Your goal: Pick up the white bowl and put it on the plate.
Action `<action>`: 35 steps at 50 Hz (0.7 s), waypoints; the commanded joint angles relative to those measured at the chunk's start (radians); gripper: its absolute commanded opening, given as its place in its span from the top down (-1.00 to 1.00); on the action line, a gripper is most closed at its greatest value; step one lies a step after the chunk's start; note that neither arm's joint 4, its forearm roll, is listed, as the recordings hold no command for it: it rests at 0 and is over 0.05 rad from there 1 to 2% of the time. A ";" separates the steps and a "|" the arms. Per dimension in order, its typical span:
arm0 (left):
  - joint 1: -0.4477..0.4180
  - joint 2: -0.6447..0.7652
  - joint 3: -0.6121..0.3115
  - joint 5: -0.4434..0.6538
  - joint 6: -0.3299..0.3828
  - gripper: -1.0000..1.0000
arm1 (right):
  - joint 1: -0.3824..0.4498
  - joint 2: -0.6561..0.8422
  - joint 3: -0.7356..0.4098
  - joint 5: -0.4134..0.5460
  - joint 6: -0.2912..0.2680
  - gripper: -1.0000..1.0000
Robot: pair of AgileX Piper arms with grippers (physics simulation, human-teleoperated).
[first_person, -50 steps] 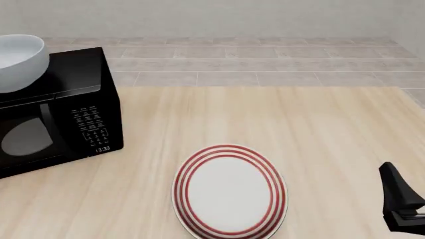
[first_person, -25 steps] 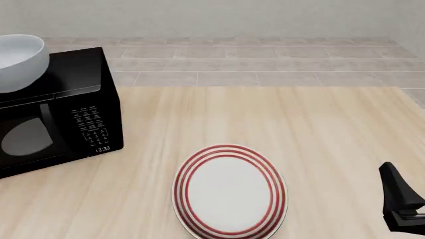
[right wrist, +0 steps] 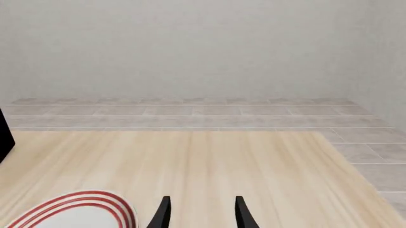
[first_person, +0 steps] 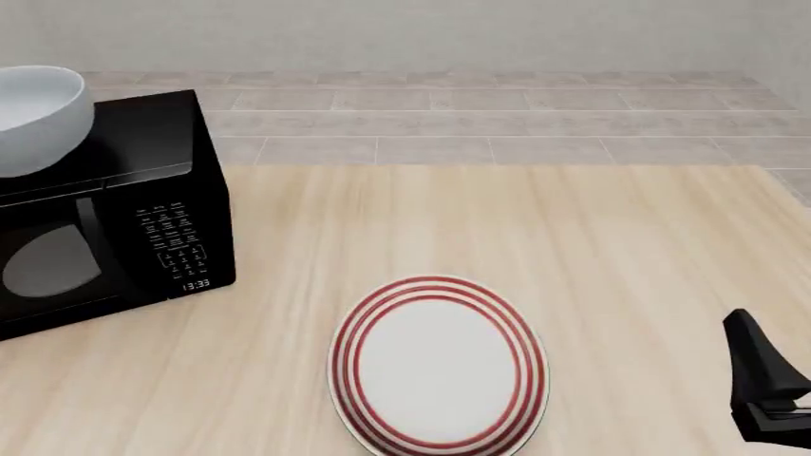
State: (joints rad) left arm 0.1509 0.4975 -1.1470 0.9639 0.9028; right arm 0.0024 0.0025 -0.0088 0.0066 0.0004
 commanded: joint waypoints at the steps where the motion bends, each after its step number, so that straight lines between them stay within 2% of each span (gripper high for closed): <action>1: -0.014 0.091 -0.179 0.122 0.032 -1.00 | -0.003 0.001 0.001 -0.001 -0.001 -1.00; 3: -0.023 0.119 -0.220 0.132 0.012 -1.00 | -0.002 0.001 0.001 -0.002 -0.001 -1.00; 5: -0.055 0.155 -0.294 0.185 -0.042 -1.00 | -0.003 0.001 0.001 -0.001 -0.001 -1.00; 6: -0.055 0.156 -0.294 0.185 -0.042 -1.00 | -0.003 0.001 0.001 -0.001 -0.001 -1.00; 8: -0.061 0.162 -0.290 0.183 -0.032 -1.00 | -0.003 0.001 0.001 -0.001 -0.001 -1.00; 13: -0.009 0.202 -0.266 0.119 0.008 -1.00 | -0.003 0.001 0.001 -0.002 -0.001 -1.00; 15: -0.017 0.213 -0.262 0.102 0.001 -1.00 | -0.003 0.001 0.001 -0.002 -0.001 -1.00; 17: -0.052 0.231 -0.290 0.101 -0.044 -1.00 | -0.003 0.001 0.001 -0.001 -0.001 -1.00; 19: -0.027 0.225 -0.219 0.028 0.008 -1.00 | -0.003 0.001 0.001 -0.002 -0.001 -1.00; 20: -0.027 0.227 -0.207 0.019 0.006 -1.00 | -0.003 0.001 0.001 -0.001 -0.001 -1.00; 24: -0.037 0.271 -0.220 -0.001 -0.036 -1.00 | -0.003 0.001 0.001 -0.002 -0.001 -1.00; 25: -0.037 0.272 -0.221 0.000 -0.036 -1.00 | -0.003 0.001 0.001 -0.002 -0.001 -1.00; 26: -0.021 0.266 -0.175 -0.041 0.009 -1.00 | -0.003 0.001 0.001 -0.002 -0.001 -1.00; 29: -0.031 0.287 -0.208 -0.042 -0.034 -1.00 | -0.003 0.001 0.001 -0.001 -0.001 -1.00; 35: -0.033 0.285 -0.174 -0.058 -0.015 -1.00 | -0.003 0.001 0.001 -0.001 -0.001 -1.00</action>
State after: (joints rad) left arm 0.1199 0.7699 -1.3448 0.9427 0.8884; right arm 0.0024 0.0025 -0.0088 0.0066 0.0004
